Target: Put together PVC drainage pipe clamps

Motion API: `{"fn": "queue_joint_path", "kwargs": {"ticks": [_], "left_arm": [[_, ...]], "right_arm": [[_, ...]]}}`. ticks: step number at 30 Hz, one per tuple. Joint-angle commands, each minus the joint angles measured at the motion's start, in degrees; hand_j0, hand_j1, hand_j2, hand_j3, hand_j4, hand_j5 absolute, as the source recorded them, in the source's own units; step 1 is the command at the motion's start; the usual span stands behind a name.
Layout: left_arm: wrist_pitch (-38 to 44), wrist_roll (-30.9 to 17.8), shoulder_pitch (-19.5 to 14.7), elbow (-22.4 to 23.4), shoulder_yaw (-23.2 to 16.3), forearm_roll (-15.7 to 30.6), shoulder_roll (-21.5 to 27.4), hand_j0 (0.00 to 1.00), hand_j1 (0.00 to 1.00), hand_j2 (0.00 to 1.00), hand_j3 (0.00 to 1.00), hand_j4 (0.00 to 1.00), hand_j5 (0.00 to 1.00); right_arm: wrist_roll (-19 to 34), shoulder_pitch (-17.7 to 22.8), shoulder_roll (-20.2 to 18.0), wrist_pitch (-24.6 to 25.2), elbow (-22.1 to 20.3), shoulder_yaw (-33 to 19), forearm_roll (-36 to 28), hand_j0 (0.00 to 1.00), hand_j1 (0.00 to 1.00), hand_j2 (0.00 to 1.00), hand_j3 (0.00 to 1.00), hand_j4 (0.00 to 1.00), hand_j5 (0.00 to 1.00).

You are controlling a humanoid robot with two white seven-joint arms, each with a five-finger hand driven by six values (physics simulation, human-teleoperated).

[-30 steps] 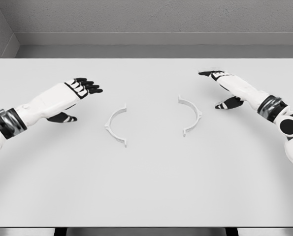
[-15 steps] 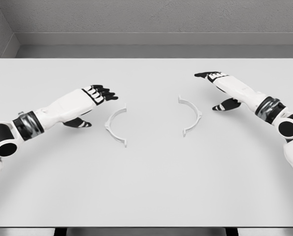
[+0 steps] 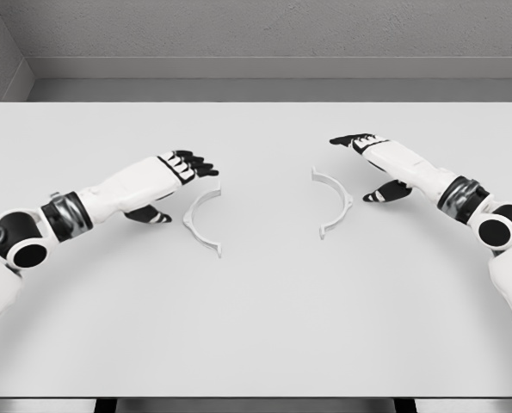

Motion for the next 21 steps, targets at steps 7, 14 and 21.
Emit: {"fn": "queue_joint_path", "kwargs": {"ticks": [7, 14, 21], "left_arm": [[0.05, -0.31, -0.35, 1.27, -0.48, 0.38, -1.28, 1.0, 1.0, 1.0, 1.0, 1.0, 1.0], [0.05, -0.4, -0.79, 1.27, -1.18, 0.38, -2.07, 1.0, 1.0, 1.0, 1.0, 1.0, 1.0], [0.05, -1.01, -0.79, 1.27, -1.18, 0.38, -2.51, 1.0, 1.0, 1.0, 1.0, 1.0, 1.0]], "right_arm": [[0.06, -0.09, 0.39, 0.1, 0.0, 0.98, -0.01, 1.0, 1.0, 1.0, 1.0, 1.0, 1.0], [1.12, -0.09, 1.1, 0.1, 0.0, 0.98, 0.08, 1.0, 1.0, 1.0, 1.0, 1.0, 1.0], [1.12, -0.35, 1.36, 0.1, 0.44, 1.06, 0.17, 1.0, 1.0, 1.0, 1.0, 1.0, 1.0]]}}
